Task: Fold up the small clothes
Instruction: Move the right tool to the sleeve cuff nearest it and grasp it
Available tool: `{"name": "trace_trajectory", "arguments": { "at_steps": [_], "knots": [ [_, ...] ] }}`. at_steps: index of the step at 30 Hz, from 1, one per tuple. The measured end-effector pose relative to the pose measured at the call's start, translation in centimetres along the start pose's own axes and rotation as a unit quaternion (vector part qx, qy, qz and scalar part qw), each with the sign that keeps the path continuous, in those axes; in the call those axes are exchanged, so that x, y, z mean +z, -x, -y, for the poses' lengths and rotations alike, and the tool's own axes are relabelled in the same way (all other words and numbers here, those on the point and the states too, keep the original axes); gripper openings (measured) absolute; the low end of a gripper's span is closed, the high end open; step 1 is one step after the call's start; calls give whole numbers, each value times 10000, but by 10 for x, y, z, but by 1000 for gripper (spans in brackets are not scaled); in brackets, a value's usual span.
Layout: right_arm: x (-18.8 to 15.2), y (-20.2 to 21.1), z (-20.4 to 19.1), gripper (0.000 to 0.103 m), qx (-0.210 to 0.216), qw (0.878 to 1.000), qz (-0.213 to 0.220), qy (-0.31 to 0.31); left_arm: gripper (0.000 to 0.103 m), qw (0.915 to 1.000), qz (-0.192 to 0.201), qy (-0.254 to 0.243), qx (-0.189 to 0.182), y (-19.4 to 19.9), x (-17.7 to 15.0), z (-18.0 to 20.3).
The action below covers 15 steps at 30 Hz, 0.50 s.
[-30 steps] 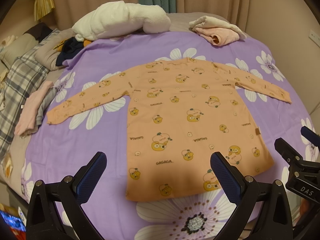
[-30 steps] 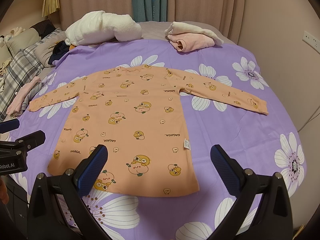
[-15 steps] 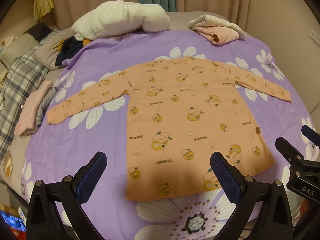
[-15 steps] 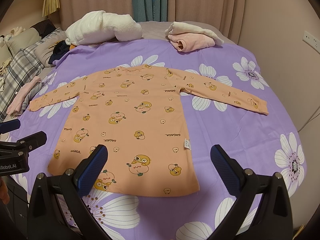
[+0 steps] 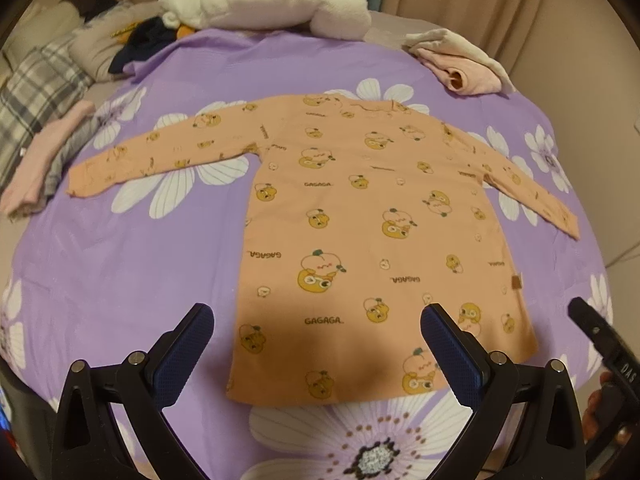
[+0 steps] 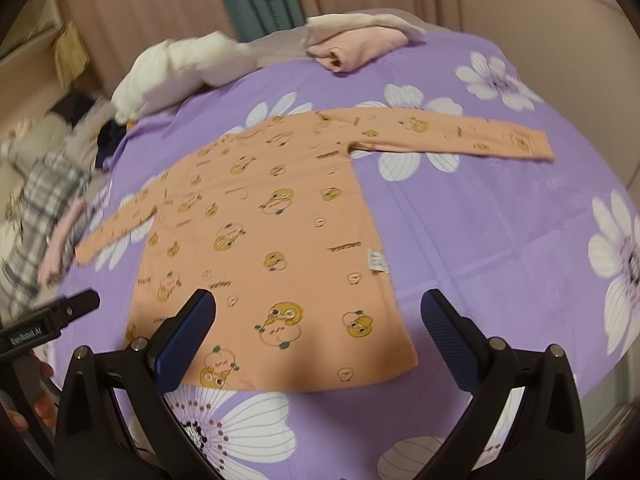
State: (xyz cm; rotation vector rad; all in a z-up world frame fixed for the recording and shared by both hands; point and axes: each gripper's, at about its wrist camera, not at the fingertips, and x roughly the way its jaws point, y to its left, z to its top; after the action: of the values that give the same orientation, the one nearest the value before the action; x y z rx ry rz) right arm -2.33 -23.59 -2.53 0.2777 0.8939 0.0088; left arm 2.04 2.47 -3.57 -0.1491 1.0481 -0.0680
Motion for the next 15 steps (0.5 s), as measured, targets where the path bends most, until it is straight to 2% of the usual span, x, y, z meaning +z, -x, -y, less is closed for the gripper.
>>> {"name": "trace_trajectory", "arguments": {
  "at_steps": [5,7,9,15],
  "knots": [
    [16,-9,49,103,460,9944,241,-917,102,9974,50,345,-628,-13,15,-11],
    [22,-17,73,103,524,9896,347,-1295,102,9935,49,599,-970,-22,23,-19],
    [27,-26,95,103,592,9843,412,-1612,102,9898,-30,851,-1139,-31,29,-25],
    [51,-69,169,101,731,9609,449,-2632,102,9881,-189,1108,-1050,-52,47,-34]
  ]
}}
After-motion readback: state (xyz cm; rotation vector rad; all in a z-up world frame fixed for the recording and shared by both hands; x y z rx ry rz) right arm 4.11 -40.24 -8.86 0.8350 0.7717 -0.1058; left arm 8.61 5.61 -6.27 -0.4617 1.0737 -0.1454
